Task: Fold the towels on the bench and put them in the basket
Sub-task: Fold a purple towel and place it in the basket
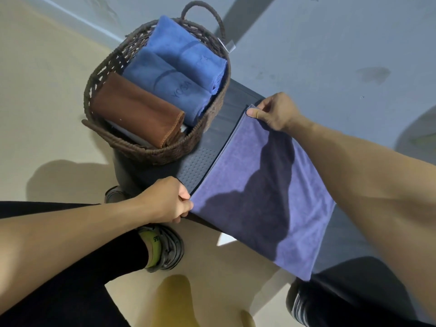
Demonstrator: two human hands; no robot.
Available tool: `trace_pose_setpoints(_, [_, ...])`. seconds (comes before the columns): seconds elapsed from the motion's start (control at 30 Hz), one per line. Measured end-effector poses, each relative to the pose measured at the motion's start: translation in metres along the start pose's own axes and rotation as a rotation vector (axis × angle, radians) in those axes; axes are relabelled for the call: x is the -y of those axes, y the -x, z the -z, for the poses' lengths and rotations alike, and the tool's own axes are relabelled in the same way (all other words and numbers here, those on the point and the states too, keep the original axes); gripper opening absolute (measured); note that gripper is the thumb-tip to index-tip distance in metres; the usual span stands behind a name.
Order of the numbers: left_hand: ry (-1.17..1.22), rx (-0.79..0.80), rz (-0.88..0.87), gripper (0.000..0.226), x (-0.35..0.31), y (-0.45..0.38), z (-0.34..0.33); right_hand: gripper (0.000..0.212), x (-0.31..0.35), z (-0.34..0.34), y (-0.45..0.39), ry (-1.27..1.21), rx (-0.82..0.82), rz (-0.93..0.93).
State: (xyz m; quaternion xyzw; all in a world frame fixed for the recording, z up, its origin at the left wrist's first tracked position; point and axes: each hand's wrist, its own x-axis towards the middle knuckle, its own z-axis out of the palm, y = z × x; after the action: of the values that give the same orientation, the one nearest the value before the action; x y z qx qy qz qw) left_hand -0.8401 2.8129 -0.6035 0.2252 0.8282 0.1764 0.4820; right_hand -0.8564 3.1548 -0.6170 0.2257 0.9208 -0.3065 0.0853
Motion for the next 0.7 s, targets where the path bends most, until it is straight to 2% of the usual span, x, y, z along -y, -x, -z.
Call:
trace_pose_setpoints(0.13, [-0.124,-0.071,-0.06,0.035,0.0,0.003,0.005,0.051,0.003,-0.003,-0.009,0.1,-0.011,0.0])
trace_pose_setpoints(0.27, [-0.244,-0.049,-0.079,0.038,-0.004,0.003,0.011,0.063,0.013,-0.004,-0.012,0.271,0.01,-0.055])
trace_pose_setpoints(0.4, [-0.591,0.046,-0.03,0.045,-0.021,-0.003,0.023,0.048,0.013,0.005,0.012,0.068,-0.161,-0.016])
trace_pose_setpoints(0.5, [-0.76,-0.052,-0.074,0.042,-0.048,-0.009,0.024,0.026,-0.01,0.031,0.058,0.049,-0.251,0.03])
trace_pose_setpoints(0.57, [-0.729,-0.179,-0.191,0.034,-0.07,-0.017,0.017,0.018,-0.045,0.048,0.091,0.153,-0.251,-0.088])
trace_pose_setpoints(0.63, [-0.646,-0.256,-0.32,0.021,-0.09,-0.029,0.009,0.024,-0.084,0.06,0.125,0.19,-0.224,-0.312])
trace_pose_setpoints(0.7, [-0.632,-0.276,-0.419,0.026,-0.106,-0.044,0.007,0.033,-0.114,0.063,0.155,0.137,-0.201,-0.491])
